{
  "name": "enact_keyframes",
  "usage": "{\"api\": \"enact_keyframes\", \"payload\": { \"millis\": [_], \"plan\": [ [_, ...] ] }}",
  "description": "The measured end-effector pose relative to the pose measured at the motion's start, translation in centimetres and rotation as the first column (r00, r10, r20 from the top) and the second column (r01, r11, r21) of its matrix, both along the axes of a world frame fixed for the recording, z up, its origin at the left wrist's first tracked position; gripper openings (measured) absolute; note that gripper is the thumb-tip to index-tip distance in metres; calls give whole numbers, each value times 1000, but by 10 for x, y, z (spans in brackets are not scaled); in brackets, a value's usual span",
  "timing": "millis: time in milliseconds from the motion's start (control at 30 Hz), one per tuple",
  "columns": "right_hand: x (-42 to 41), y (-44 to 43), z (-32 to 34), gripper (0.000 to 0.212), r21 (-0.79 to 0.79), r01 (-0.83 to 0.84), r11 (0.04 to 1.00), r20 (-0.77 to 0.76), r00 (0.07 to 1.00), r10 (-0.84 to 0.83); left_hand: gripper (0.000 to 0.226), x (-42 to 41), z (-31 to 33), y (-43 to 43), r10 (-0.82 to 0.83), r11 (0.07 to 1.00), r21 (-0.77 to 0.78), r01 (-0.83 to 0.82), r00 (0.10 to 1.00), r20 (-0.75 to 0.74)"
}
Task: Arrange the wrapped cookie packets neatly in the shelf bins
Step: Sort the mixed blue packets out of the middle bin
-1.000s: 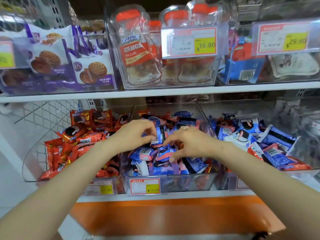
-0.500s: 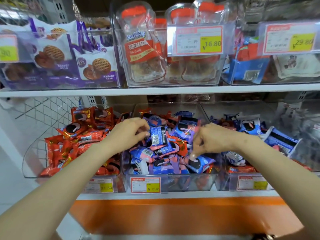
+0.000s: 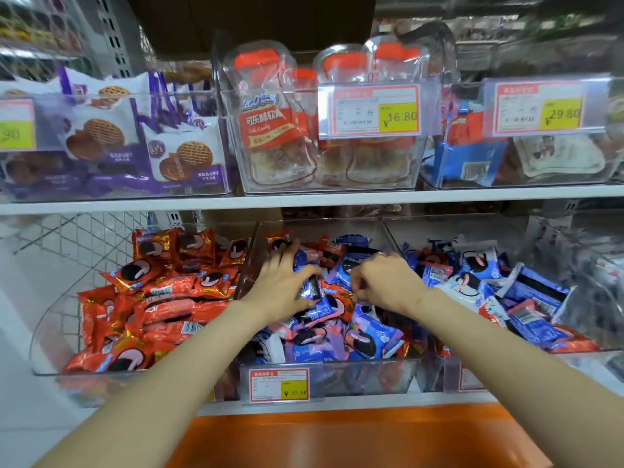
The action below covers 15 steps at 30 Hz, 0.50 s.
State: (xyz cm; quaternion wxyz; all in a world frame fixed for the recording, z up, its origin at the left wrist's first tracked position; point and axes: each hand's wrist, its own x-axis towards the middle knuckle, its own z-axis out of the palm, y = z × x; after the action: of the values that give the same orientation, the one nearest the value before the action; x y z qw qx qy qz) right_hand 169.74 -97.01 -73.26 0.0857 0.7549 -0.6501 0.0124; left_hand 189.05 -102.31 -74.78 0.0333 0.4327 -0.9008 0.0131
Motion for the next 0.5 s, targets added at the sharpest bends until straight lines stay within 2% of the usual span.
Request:
{"api": "enact_keyframes", "payload": {
  "millis": [67, 167, 267, 333, 367, 433, 500],
  "plan": [
    [1, 1, 0, 2, 3, -31, 1000, 22, 999, 31, 62, -2, 1, -2, 27, 1000, -13, -27, 1000, 16],
    [0, 4, 3, 11, -79, -35, 996, 42, 998, 39, 59, -1, 3, -6, 56, 998, -20, -56, 998, 7],
    [-12, 7, 18, 14, -241, 65, 968, 176, 984, -22, 55, 3, 8, -5, 39, 999, -18, -39, 999, 34],
    [-23, 10, 29, 10, -243, 156, 957, 351, 934, -63, 54, 5, 13, -2, 7, 1000, 1, -7, 1000, 5],
    [-29, 10, 32, 4, -213, 165, 963, 515, 857, -33, 53, 6, 16, 0, -11, 1000, 24, 12, 999, -36],
    [-34, 14, 33, 14, -154, 118, 981, 787, 614, 49, 54, 5, 20, 3, -33, 995, 88, 48, 985, -171],
    [-31, 17, 29, 17, -119, 64, 991, 898, 432, 80, 64, 3, 24, 6, 9, 979, 193, 71, 923, -385]
  ]
}}
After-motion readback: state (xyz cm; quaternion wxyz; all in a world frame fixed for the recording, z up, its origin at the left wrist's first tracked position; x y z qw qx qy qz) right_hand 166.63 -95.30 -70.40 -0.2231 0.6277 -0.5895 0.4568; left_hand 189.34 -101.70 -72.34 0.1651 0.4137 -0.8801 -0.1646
